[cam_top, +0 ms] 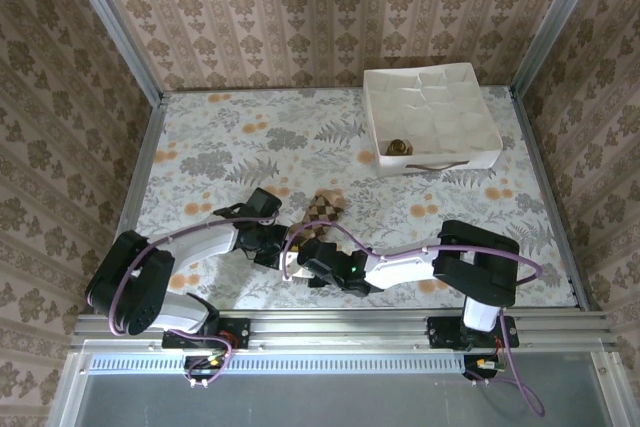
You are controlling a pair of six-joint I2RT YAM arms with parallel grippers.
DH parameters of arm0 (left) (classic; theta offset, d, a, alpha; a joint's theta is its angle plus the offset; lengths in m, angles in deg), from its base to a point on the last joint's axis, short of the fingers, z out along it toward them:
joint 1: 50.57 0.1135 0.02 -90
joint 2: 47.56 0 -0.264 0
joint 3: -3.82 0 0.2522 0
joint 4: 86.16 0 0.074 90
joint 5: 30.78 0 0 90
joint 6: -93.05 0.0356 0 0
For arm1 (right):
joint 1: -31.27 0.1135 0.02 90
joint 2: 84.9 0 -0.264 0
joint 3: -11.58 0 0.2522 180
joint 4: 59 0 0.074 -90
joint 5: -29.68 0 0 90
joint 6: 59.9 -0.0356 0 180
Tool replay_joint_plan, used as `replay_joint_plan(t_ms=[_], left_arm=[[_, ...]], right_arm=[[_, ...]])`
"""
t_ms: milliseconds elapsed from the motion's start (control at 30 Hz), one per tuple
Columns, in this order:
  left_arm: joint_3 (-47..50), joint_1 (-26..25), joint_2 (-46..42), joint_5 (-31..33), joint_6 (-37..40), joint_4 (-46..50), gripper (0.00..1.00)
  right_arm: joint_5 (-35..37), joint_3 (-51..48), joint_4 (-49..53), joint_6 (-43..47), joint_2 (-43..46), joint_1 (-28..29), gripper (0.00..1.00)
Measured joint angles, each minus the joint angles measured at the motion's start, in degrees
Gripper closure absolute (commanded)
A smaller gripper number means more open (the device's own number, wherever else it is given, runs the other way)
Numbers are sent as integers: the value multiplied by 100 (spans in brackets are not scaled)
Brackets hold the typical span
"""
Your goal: Roll the socks
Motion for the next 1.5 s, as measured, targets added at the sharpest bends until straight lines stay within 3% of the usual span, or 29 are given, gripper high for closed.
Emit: replay_joint_plan(t_ms=[100,267,500,733,1033,1500], left_arm=[[0,26,-24,57,26,-2,96],[24,85,-170,201,181,52,63],[122,348,-804,407,424,413,39],[122,520,-1370,597,614,450,37],[358,273,-1631,710,966,-11,50],[634,17,-905,839,927,-1303,51]], right_arm=[[-44,26,2,-118,-13,-52,100],[-468,144,90,-422,-48,-286,100],[-1309,234,181,-914,-68,-752,100],[-2177,391,402,-1261,-111,-1165,100],[-3375,984,1001,-1657,-468,-1759,100],[-4756,1429,1484,-2157,-879,-2343,100]])
